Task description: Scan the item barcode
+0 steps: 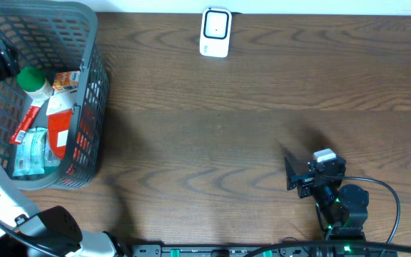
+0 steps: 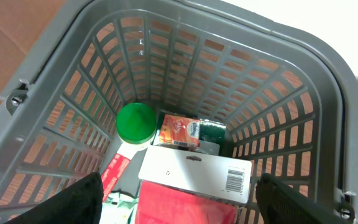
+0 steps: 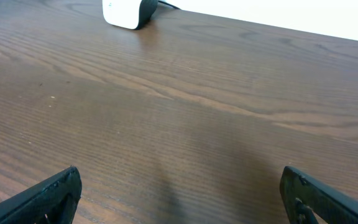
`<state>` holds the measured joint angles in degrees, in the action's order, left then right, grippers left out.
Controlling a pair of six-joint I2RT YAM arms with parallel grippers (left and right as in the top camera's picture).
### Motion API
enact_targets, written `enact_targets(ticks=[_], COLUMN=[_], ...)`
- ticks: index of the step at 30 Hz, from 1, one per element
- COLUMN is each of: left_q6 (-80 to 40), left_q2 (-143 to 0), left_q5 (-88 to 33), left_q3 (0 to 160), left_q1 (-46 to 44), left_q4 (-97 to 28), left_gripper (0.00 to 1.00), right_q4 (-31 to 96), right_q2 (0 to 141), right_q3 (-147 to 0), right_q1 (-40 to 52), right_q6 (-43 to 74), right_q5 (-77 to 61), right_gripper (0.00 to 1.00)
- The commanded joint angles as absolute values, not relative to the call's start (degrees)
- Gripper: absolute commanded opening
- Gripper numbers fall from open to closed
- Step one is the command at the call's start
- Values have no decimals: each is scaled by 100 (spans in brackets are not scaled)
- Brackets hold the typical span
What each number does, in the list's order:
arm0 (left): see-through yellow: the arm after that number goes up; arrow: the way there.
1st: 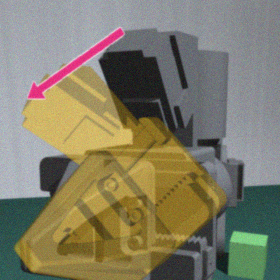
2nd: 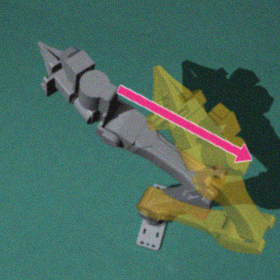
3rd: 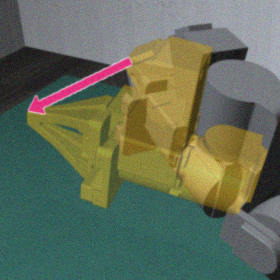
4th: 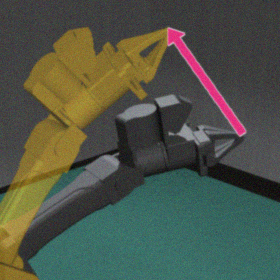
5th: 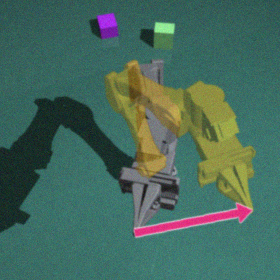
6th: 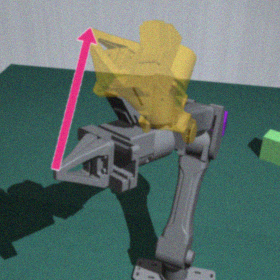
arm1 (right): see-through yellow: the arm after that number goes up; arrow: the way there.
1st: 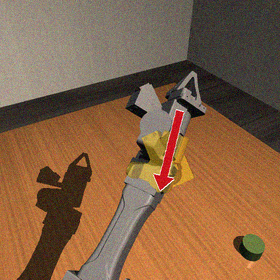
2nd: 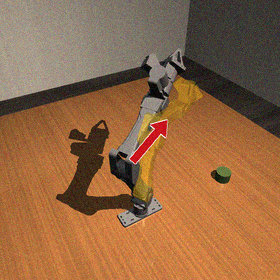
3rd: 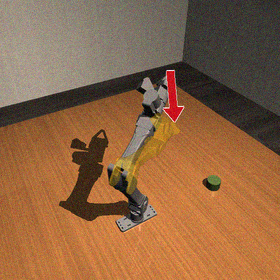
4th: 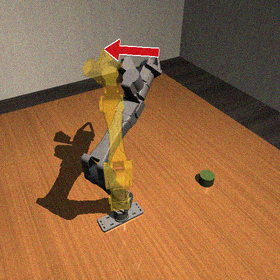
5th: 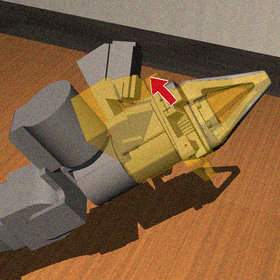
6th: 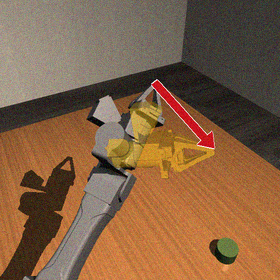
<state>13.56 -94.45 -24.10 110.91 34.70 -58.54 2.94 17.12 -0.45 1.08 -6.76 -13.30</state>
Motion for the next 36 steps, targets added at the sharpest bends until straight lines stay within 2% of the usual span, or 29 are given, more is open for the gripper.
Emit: enact_targets(ticks=[1,23,36], left_q6=[1433,1435,1376], left_q2=[-9470,-9489,-10202], left_q5=[-2486,-2486,-2486], left_q3=[11155,11155,11155], left_q1=[3452,3452,3452], left_q4=[-5881,-5758,-5415], left_gripper=[79,79,80], right_q4=[316,318,322], right_q2=[1688,1688,1688], right_q3=[-34,-34,-34], right_q1=[150,150,150], right_q6=[-738,-738,-738], right_q5=[-1358,-1358,-1358], right_gripper=[99,99,99])
